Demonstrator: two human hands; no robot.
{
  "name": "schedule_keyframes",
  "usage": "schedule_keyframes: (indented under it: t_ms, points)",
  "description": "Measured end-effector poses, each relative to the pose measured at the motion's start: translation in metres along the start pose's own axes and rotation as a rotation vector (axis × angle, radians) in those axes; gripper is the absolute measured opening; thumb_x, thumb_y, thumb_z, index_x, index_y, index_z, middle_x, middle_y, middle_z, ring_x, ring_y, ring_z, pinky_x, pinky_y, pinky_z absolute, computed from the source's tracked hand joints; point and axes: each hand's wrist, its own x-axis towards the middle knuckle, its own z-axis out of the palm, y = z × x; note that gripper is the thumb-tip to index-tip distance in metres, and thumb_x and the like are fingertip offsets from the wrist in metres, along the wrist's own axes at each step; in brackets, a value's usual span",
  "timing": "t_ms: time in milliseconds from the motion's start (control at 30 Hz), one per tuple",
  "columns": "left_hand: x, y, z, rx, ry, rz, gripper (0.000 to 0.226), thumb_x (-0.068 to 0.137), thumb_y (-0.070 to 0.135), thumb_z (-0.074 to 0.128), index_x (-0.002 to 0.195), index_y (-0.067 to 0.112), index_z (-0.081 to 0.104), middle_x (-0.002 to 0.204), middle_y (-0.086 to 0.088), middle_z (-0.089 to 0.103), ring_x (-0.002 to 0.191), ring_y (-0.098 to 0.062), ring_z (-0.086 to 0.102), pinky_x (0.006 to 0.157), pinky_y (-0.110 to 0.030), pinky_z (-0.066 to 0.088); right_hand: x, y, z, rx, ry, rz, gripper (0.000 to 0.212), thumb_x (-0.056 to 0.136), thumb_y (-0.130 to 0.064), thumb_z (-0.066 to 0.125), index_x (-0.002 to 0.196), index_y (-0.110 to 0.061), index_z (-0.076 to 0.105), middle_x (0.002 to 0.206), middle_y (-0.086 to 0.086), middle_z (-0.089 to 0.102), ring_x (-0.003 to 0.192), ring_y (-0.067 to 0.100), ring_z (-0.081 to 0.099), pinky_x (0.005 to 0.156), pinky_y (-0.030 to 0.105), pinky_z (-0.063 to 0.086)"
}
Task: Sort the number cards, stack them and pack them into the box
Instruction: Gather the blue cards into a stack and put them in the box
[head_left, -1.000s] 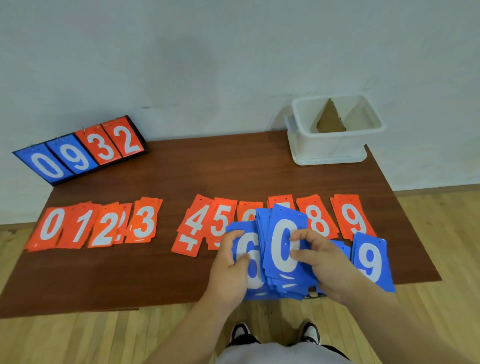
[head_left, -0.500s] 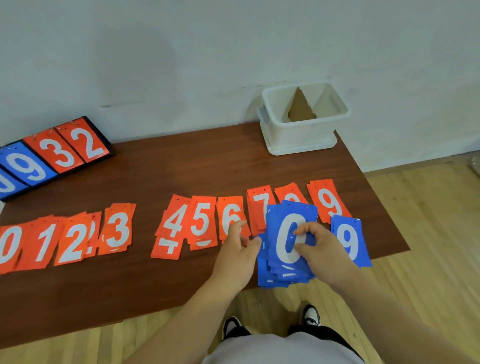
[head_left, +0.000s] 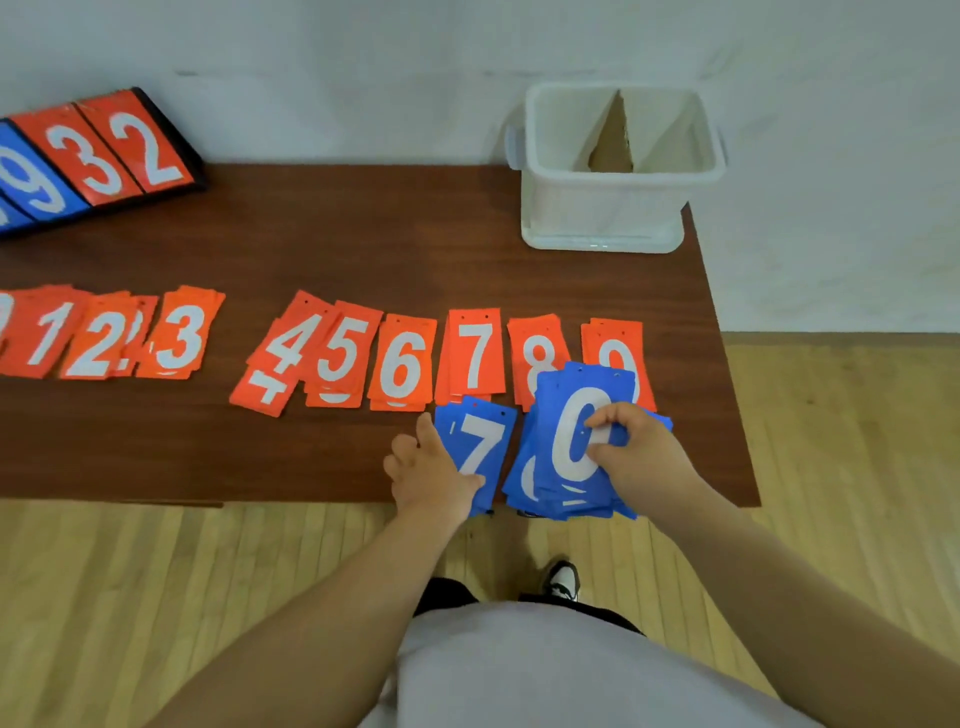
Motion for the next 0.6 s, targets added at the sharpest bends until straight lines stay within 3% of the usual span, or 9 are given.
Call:
schedule_keyframes:
  t_ms: [133, 233, 300, 400, 467, 600]
  points:
    - [-0.003, -0.006, 0.009, -0.151, 0.057, -0.057, 0.119, 0.070, 0.042, 0.091, 0.157, 0.030, 0.011, 0.133, -0.010, 0.036, 0.121, -0.032, 0.048, 0.098, -0.043, 0.049, 0.007, 0.005, -0.010, -0.029, -0.069, -0.030, 0.023, 0.095, -0.005, 0.058, 0.104, -0.026, 0.063, 0.098, 0.005, 0.062, 0.075, 0.030, 0.059, 0.066, 0.045, 0.055]
    - [-0.006, -0.011, 0.015, -0.279, 0.043, -0.040, 0.116, 0.071, 0.034, 0.091, 0.156, 0.035, 0.011, 0.126, -0.003, 0.050, 0.111, -0.026, 0.058, 0.088, -0.042, 0.056, 0.009, 0.006, -0.011, -0.053, -0.085, -0.045, 0.023, 0.095, -0.006, 0.060, 0.105, -0.026, 0.064, 0.102, 0.005, 0.065, 0.093, 0.043, 0.066, 0.075, 0.050, 0.057]
    - [-0.010, -0.012, 0.016, -0.333, 0.023, -0.003, 0.114, 0.078, 0.028, 0.087, 0.158, 0.036, 0.006, 0.117, 0.006, 0.057, 0.100, -0.018, 0.062, 0.078, -0.038, 0.059, 0.010, 0.005, -0.009, -0.047, -0.091, -0.047, 0.023, 0.095, -0.007, 0.060, 0.104, -0.028, 0.063, 0.102, 0.001, 0.065, 0.096, 0.039, 0.066, 0.076, 0.050, 0.058]
    - [-0.016, -0.014, 0.012, -0.329, 0.012, 0.048, 0.104, 0.087, 0.022, 0.079, 0.158, 0.043, 0.006, 0.112, 0.008, 0.061, 0.087, -0.013, 0.063, 0.067, -0.030, 0.057, 0.012, 0.002, -0.006, -0.042, -0.091, -0.039, 0.023, 0.097, -0.008, 0.061, 0.102, -0.030, 0.063, 0.104, -0.002, 0.064, 0.084, 0.025, 0.067, 0.074, 0.048, 0.059]
    - [-0.020, -0.019, 0.005, -0.343, 0.003, 0.100, 0.096, 0.092, 0.020, 0.074, 0.156, 0.050, 0.009, 0.113, 0.008, 0.062, 0.081, -0.010, 0.064, 0.062, -0.026, 0.055, 0.014, -0.002, -0.004, -0.052, -0.080, -0.040, 0.023, 0.097, -0.008, 0.060, 0.102, -0.030, 0.062, 0.102, 0.000, 0.065, 0.081, 0.027, 0.066, 0.068, 0.046, 0.058]
    - [-0.022, -0.032, -0.025, -0.538, -0.019, 0.175, 0.089, 0.093, 0.020, 0.073, 0.154, 0.054, 0.017, 0.141, 0.014, 0.054, 0.114, -0.010, 0.062, 0.084, -0.037, 0.062, 0.016, -0.017, 0.001, 0.003, -0.039, -0.039, 0.023, 0.097, -0.007, 0.060, 0.100, -0.030, 0.062, 0.098, -0.005, 0.062, 0.076, 0.028, 0.062, 0.059, 0.037, 0.051]
